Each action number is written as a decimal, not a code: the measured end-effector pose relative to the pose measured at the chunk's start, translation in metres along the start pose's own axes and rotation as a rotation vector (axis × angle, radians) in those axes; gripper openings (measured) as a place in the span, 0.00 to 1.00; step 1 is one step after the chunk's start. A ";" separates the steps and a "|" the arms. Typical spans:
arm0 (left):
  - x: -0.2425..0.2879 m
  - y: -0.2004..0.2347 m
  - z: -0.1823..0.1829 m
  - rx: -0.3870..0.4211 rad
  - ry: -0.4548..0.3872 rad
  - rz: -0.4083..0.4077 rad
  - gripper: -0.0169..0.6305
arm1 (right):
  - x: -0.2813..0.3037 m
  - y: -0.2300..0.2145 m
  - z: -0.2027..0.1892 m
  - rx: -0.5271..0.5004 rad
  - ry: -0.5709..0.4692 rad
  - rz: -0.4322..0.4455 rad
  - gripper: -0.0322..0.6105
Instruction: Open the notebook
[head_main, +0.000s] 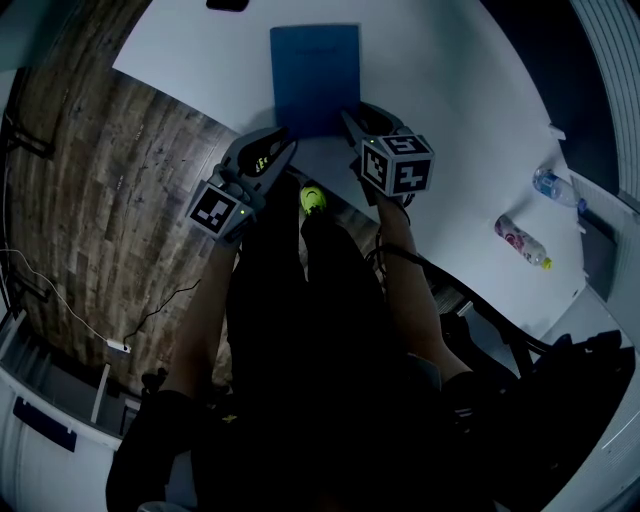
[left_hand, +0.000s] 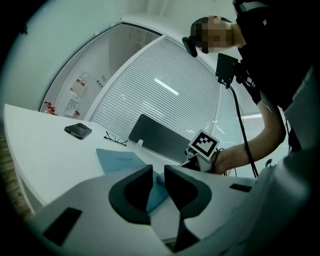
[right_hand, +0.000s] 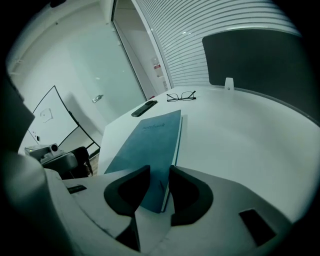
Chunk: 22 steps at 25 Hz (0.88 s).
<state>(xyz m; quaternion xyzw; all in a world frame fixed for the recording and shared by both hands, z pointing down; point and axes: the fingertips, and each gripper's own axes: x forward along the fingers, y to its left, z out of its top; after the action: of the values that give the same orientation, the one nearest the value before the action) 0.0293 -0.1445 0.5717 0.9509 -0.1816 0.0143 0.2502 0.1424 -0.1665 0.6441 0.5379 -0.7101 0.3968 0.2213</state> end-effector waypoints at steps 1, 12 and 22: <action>0.000 0.000 0.000 -0.005 0.000 -0.001 0.13 | -0.001 0.000 0.000 0.012 -0.005 0.003 0.22; 0.000 -0.001 0.008 -0.003 -0.012 -0.002 0.13 | -0.013 0.001 0.009 0.101 -0.072 0.041 0.13; 0.003 -0.008 0.023 0.017 -0.024 -0.001 0.13 | -0.030 0.010 0.024 0.091 -0.119 0.070 0.11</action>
<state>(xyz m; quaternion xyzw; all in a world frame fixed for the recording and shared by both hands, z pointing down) 0.0333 -0.1504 0.5480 0.9532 -0.1839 0.0044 0.2401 0.1451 -0.1666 0.6048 0.5447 -0.7217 0.4036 0.1399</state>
